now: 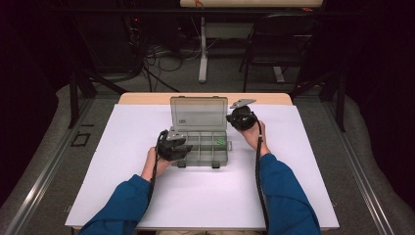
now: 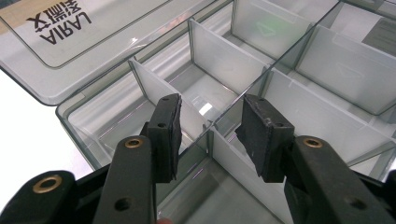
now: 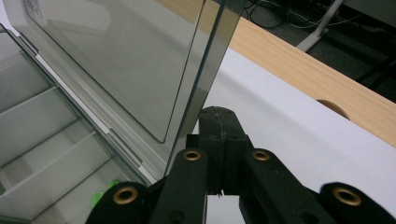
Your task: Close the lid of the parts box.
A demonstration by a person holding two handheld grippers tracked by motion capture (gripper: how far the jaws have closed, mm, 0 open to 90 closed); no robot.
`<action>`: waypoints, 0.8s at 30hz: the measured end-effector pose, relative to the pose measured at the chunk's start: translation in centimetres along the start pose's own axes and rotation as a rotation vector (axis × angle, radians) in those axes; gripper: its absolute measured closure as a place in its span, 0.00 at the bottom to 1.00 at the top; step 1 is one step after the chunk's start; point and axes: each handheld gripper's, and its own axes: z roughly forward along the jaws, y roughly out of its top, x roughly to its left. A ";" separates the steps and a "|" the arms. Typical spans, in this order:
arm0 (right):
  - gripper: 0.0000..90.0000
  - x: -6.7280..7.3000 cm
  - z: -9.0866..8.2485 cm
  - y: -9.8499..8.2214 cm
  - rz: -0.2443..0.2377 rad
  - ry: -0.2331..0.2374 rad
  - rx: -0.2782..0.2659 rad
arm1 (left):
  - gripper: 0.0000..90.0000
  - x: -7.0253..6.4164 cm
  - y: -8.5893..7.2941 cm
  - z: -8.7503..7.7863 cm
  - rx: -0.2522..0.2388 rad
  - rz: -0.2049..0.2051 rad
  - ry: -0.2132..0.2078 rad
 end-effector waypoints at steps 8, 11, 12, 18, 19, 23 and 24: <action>1.00 0.0 -0.7 0.2 0.004 0.003 -0.035 | 0.65 0.0 0.0 0.0 0.001 0.000 -0.001; 1.00 0.1 -1.1 0.5 -0.006 0.002 -0.045 | 0.65 0.0 0.0 0.0 0.000 -0.003 -0.001; 1.00 0.1 -1.2 0.5 -0.009 0.000 -0.052 | 0.65 0.0 0.0 0.0 0.000 -0.004 -0.001; 1.00 0.2 -1.6 0.5 -0.016 0.011 -0.072 | 0.65 0.1 -0.1 0.0 -0.007 -0.011 -0.006; 1.00 0.2 -1.7 0.5 -0.016 0.012 -0.078 | 0.65 0.1 -0.1 0.0 -0.009 -0.009 -0.006; 1.00 0.3 -2.0 0.5 -0.023 0.014 -0.091 | 0.65 0.1 -0.1 0.0 -0.010 -0.011 -0.004; 1.00 0.3 -2.1 0.5 -0.027 0.014 -0.094 | 0.65 0.1 -0.1 0.0 -0.010 -0.011 -0.004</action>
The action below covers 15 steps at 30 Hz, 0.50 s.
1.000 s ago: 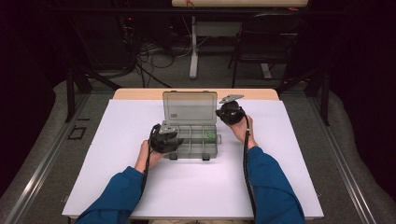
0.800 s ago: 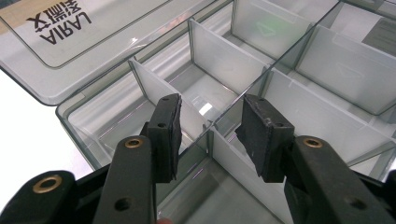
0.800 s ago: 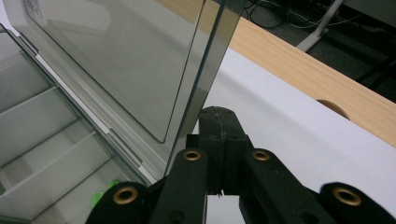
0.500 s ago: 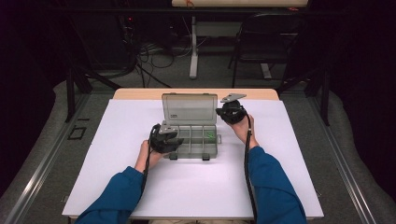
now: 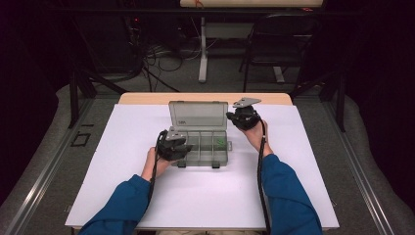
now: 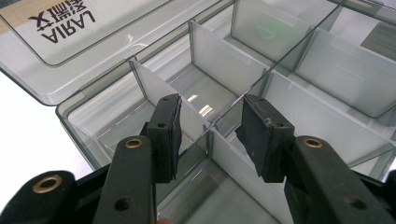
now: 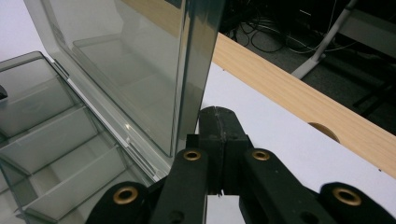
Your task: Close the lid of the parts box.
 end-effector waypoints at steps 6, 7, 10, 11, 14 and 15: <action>1.00 0.1 -0.8 0.0 -0.027 0.021 -0.028 | 0.65 0.0 0.0 0.0 -0.002 -0.001 0.000; 1.00 0.2 -0.9 0.0 -0.027 0.023 -0.030 | 0.65 0.0 0.0 0.0 -0.005 -0.003 0.000; 1.00 0.3 -1.1 -0.1 -0.038 0.026 -0.037 | 0.64 0.0 0.0 0.0 -0.006 -0.006 0.001; 1.00 0.4 -1.2 -0.1 -0.039 0.030 -0.038 | 0.64 0.0 0.0 0.0 -0.007 -0.006 0.002; 1.00 0.4 -1.2 -0.3 -0.041 0.035 -0.044 | 0.64 0.0 0.0 0.0 -0.005 -0.001 0.004; 1.00 0.4 -1.2 -0.3 -0.039 0.036 -0.040 | 0.64 0.0 0.0 0.0 -0.006 0.001 0.003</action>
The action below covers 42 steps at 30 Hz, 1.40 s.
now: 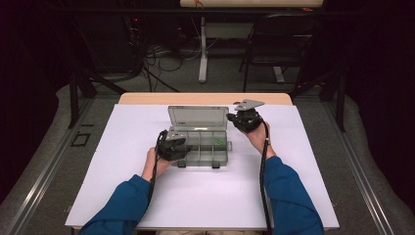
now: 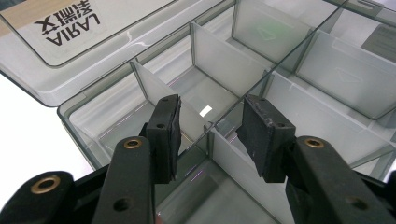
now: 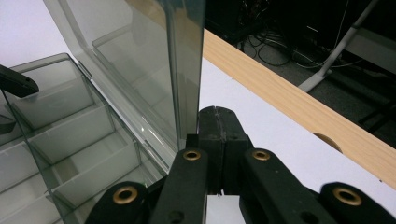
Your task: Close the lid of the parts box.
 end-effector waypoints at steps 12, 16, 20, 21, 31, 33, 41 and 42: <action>1.00 0.2 -0.2 -0.3 -0.007 0.003 0.002 | 0.16 0.6 0.7 -2.0 -0.133 -0.010 0.065; 1.00 0.3 -0.2 -0.3 -0.010 0.001 0.003 | 0.00 1.0 1.0 -3.0 -0.171 -0.019 0.096; 1.00 0.4 -0.3 -0.3 -0.018 0.001 0.007 | 0.00 1.6 1.3 -3.8 -0.201 -0.022 0.104; 1.00 0.4 -0.4 -0.3 -0.019 0.002 0.008 | 0.00 1.7 1.4 -3.9 -0.203 -0.024 0.109; 1.00 0.6 -0.5 -0.3 -0.026 0.001 0.011 | 0.16 3.5 3.2 -5.5 -0.226 0.007 0.164; 1.00 0.6 -0.5 -0.3 -0.025 0.000 0.012 | 0.24 3.9 3.7 -5.8 -0.224 0.021 0.165; 1.00 0.7 -0.5 -0.2 -0.034 -0.004 0.016 | 0.56 4.6 4.8 -6.3 -0.212 0.103 0.175; 1.00 0.7 -0.5 -0.2 -0.036 -0.005 0.017 | 0.60 4.5 4.8 -6.2 -0.206 0.121 0.178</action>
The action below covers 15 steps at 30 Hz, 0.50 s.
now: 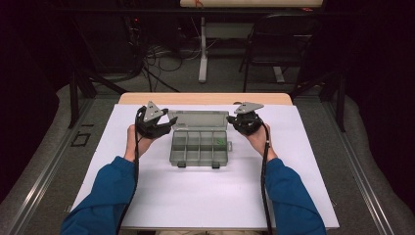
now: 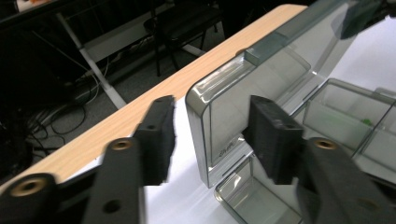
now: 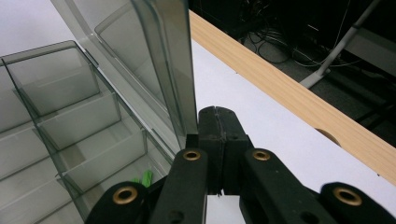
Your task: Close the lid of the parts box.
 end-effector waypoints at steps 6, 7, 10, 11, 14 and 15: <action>0.97 0.1 0.0 0.0 0.000 -0.008 0.016 | 0.77 0.3 -0.2 0.3 0.006 0.036 0.001; 0.95 0.1 0.0 0.0 0.001 -0.012 0.019 | 0.78 0.3 -0.3 0.4 0.000 0.032 -0.006; 0.83 -0.1 -0.3 0.1 0.004 -0.034 0.032 | 0.79 0.5 -0.4 0.4 -0.006 0.028 -0.017; 0.77 -0.2 -0.4 0.1 0.006 -0.045 0.037 | 0.79 0.6 -0.4 0.4 -0.007 0.028 -0.017; 0.55 -0.5 -0.7 0.0 0.015 -0.083 0.072 | 0.79 0.6 -0.5 0.4 -0.015 0.018 -0.020; 0.47 -0.7 -0.9 -0.1 0.022 -0.094 0.077 | 0.80 0.6 -0.5 0.4 -0.017 0.013 -0.024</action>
